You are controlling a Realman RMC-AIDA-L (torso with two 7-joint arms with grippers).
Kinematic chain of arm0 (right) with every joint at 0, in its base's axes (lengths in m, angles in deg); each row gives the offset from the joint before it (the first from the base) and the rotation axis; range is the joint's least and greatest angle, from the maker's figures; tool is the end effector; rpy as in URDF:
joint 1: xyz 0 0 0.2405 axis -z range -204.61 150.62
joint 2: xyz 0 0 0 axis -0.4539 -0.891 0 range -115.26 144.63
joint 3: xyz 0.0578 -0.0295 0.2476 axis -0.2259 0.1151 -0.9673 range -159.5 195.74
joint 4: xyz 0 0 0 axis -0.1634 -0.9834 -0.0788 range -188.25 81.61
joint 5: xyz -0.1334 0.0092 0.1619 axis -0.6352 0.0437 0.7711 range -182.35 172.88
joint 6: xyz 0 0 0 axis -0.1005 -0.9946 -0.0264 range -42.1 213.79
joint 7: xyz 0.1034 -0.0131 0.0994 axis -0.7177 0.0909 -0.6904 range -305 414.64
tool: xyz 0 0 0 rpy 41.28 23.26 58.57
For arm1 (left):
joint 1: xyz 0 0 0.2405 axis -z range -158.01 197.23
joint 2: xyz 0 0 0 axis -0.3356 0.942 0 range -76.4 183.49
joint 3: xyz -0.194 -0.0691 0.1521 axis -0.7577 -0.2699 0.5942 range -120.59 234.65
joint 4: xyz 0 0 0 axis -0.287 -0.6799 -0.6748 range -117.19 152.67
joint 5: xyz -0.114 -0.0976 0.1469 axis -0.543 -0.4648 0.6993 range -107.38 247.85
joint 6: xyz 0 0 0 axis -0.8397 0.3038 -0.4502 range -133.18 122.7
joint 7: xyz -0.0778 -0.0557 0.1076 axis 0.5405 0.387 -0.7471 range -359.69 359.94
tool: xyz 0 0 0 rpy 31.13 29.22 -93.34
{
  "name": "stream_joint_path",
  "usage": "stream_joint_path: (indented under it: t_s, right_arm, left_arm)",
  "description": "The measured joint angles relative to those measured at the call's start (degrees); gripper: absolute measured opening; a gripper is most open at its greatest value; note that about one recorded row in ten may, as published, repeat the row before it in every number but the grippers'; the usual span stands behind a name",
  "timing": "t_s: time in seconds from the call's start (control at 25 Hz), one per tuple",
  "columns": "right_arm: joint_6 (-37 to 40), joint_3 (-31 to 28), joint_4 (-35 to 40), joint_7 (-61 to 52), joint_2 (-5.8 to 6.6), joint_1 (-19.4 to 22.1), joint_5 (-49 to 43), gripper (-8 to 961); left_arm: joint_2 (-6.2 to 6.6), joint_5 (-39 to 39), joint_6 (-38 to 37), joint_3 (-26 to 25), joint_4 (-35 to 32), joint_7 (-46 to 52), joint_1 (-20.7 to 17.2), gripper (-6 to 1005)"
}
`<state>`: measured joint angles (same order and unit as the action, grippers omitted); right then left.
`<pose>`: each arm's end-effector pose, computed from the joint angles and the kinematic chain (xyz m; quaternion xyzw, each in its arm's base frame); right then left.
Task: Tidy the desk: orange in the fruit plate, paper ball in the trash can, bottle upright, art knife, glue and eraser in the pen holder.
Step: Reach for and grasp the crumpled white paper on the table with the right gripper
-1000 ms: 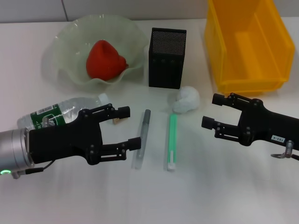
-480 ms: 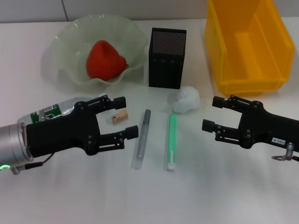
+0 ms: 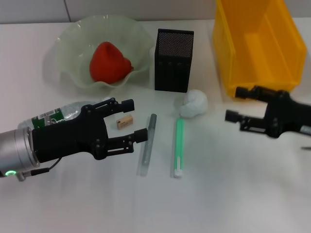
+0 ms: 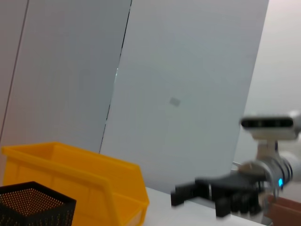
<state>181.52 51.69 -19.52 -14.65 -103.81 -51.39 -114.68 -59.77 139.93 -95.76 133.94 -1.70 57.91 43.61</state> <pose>0.2872 0.2950 0.0123 -0.9142 0.2011 0.3125 0.1617 -0.2693 0.2777 -0.0288 -0.9135 -0.1631 -0.3588 0.1005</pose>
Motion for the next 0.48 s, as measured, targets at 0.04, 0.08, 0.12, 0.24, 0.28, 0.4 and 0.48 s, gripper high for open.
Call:
stream_joint_path:
  t_s: [0.04, 0.08, 0.12, 0.24, 0.28, 0.4, 0.48]
  right_arm:
    - [0.86, 0.02, 2.37, -2.45, 0.12, -0.26, -0.61, 783]
    - [2.46, 0.05, 6.41, -7.39, 0.48, -1.13, -2.18, 783]
    - [2.46, 0.05, 6.41, -7.39, 0.48, -1.13, -2.18, 783]
    - [4.16, 0.07, 9.40, -13.07, 1.45, -3.31, -5.27, 783]
    - [4.45, 0.07, 9.74, -14.24, 1.72, -4.00, -5.89, 784]
    - [4.76, 0.10, 10.06, -17.30, 2.37, -5.72, -7.27, 784]
    - [4.23, 0.06, 10.06, -19.40, 2.91, -6.80, -8.13, 784]
  left_arm:
    - [0.00, 0.00, 0.25, 0.11, 0.00, 0.00, 0.01, 816]
    - [0.03, 0.00, 0.58, 0.24, 0.00, 0.02, 0.08, 816]
    - [0.04, 0.00, 0.77, 0.32, 0.00, 0.05, 0.18, 816]
    - [0.10, 0.56, 1.09, 0.33, -0.15, 0.63, 0.68, 815]
    - [0.11, 1.21, 1.10, 0.17, -0.32, 0.98, 0.78, 815]
    - [0.12, 2.82, 1.13, -0.15, -0.67, 1.65, 1.21, 814]
    - [0.15, 3.02, 1.21, -0.16, -0.68, 1.69, 1.37, 814]
